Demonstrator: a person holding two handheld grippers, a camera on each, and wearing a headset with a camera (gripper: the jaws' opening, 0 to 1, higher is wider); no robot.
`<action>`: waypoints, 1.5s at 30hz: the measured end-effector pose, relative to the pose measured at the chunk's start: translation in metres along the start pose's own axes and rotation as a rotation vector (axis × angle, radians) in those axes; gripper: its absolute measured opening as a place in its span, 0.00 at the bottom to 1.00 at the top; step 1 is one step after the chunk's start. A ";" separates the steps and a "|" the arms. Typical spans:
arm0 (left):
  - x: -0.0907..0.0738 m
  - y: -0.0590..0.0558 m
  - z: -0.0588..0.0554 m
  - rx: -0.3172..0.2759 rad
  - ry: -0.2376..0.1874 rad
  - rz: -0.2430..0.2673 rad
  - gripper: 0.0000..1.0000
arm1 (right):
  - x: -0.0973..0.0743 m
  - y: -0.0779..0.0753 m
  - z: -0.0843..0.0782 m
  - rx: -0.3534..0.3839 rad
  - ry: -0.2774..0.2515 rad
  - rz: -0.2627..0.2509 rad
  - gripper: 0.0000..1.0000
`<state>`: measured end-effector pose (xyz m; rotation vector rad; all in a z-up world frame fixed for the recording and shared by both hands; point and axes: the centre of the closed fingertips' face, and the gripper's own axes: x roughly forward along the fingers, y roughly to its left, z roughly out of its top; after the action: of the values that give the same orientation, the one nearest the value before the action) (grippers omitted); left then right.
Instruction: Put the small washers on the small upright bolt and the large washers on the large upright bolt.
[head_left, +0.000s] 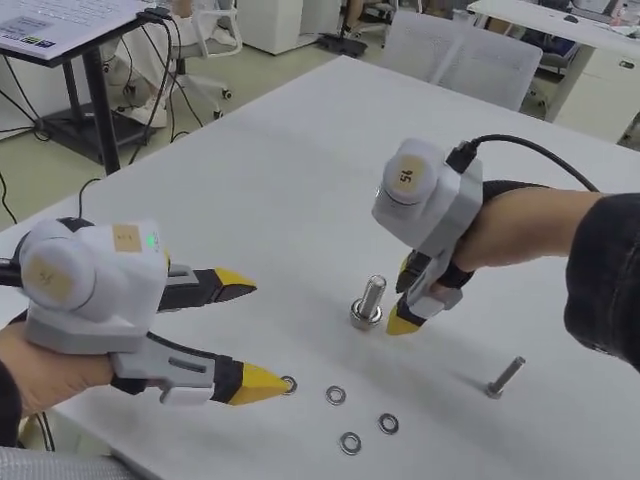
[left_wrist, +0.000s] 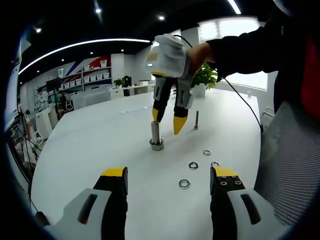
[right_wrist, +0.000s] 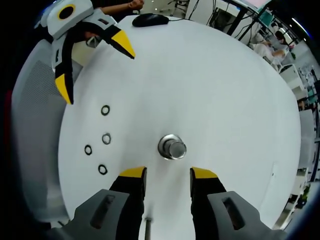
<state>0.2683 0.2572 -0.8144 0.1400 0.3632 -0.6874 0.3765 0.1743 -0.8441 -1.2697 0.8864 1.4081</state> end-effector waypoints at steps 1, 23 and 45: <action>-0.001 0.000 0.000 0.001 0.001 0.000 0.66 | -0.002 0.001 -0.001 0.003 -0.002 -0.001 0.36; -0.006 -0.006 0.007 0.021 0.001 0.001 0.65 | -0.010 0.041 -0.004 0.021 -0.026 0.038 0.35; -0.015 -0.007 0.005 0.014 -0.003 0.025 0.65 | 0.011 0.092 0.062 -0.143 -0.057 0.105 0.27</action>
<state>0.2541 0.2597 -0.8040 0.1564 0.3535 -0.6657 0.2730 0.2147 -0.8531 -1.2978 0.8354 1.6068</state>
